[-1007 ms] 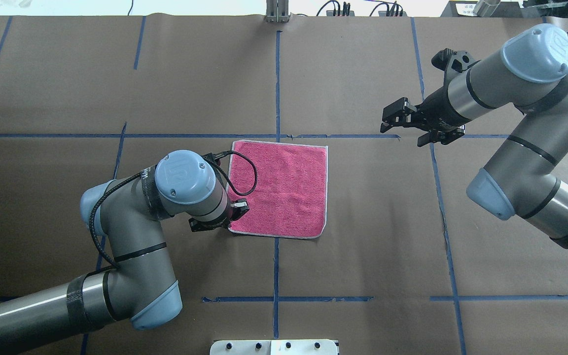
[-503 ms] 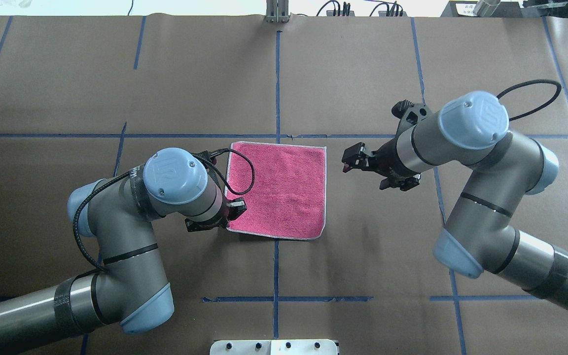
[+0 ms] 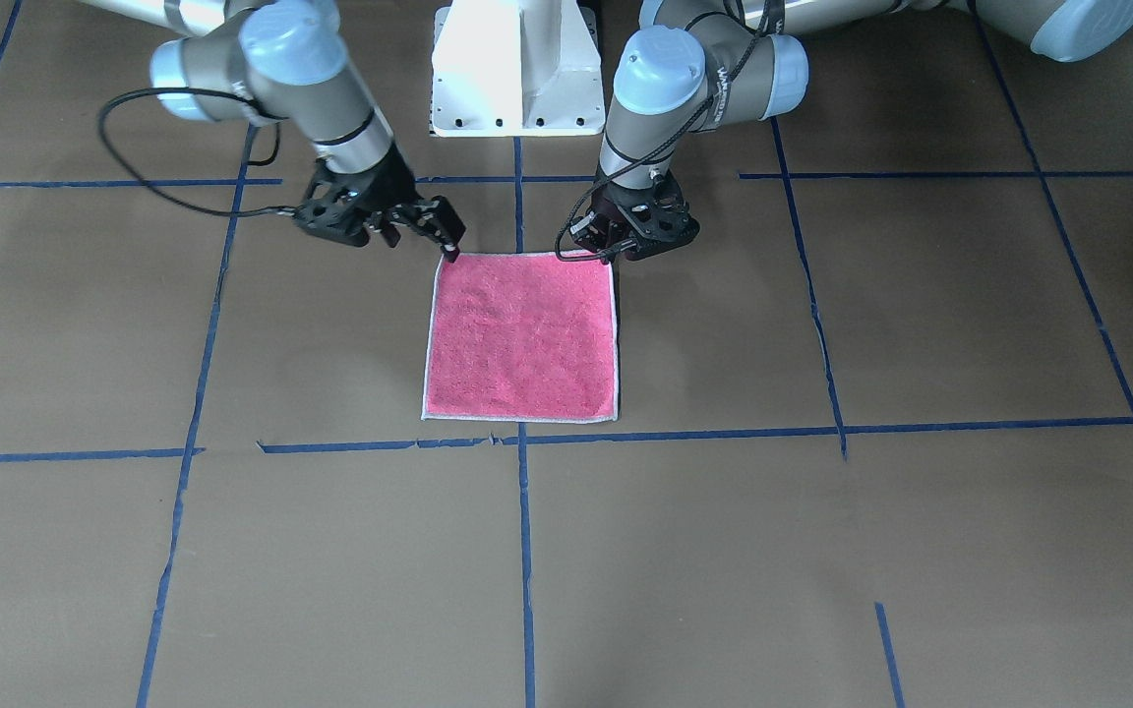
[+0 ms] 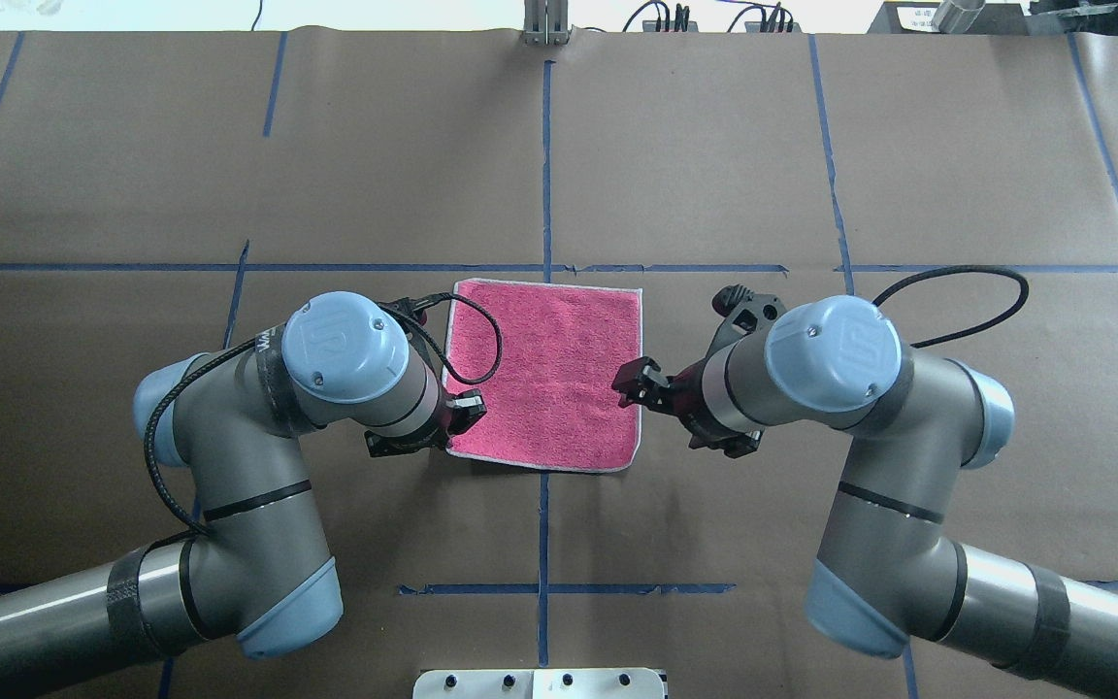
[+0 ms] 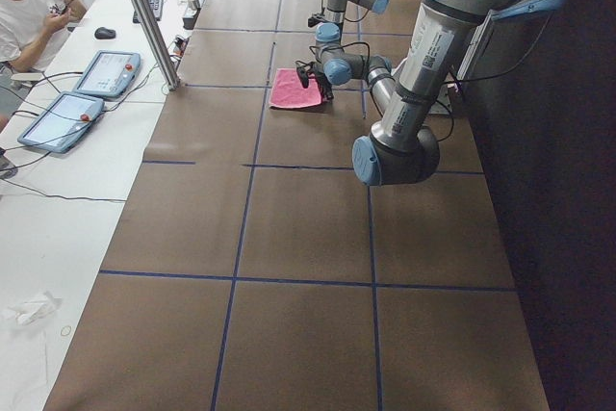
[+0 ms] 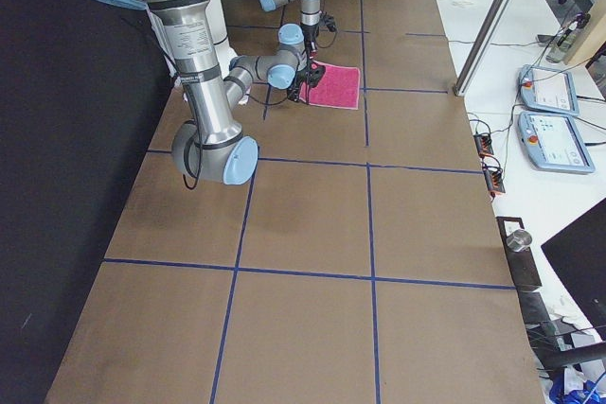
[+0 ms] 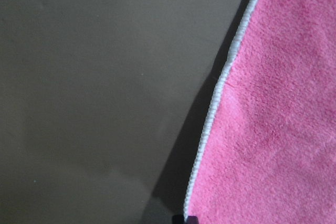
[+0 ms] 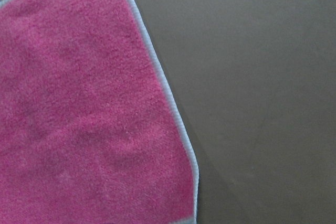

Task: Fold towel twice with both arms
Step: 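Move the right gripper down to the towel's other near corner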

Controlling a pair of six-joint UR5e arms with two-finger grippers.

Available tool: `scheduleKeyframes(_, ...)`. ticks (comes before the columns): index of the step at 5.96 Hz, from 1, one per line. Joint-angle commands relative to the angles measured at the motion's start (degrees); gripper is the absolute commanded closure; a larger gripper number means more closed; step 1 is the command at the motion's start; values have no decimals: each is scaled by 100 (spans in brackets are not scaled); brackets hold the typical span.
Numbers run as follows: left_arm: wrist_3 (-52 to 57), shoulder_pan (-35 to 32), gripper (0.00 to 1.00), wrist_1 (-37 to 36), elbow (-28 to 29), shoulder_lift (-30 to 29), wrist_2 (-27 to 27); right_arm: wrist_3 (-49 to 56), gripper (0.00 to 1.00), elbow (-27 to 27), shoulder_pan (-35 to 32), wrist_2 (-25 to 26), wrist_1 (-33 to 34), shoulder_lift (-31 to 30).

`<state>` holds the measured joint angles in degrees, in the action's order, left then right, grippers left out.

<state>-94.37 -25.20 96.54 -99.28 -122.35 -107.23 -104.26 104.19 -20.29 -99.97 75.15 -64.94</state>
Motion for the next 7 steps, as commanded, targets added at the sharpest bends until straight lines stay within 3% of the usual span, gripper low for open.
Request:
scheduleKeyframes(1,24,-3,97,5,-4,9,0,-24,1,-196,174,206,157,86)
scheduleKeyframes(3,42,-12,97,-4,-13,18,0,-16,11,-346,166,224,157,95)
scheduleKeyframes(7,42,-12,97,-4,-13,18,0,46,15,-504,-63,215,157,209)
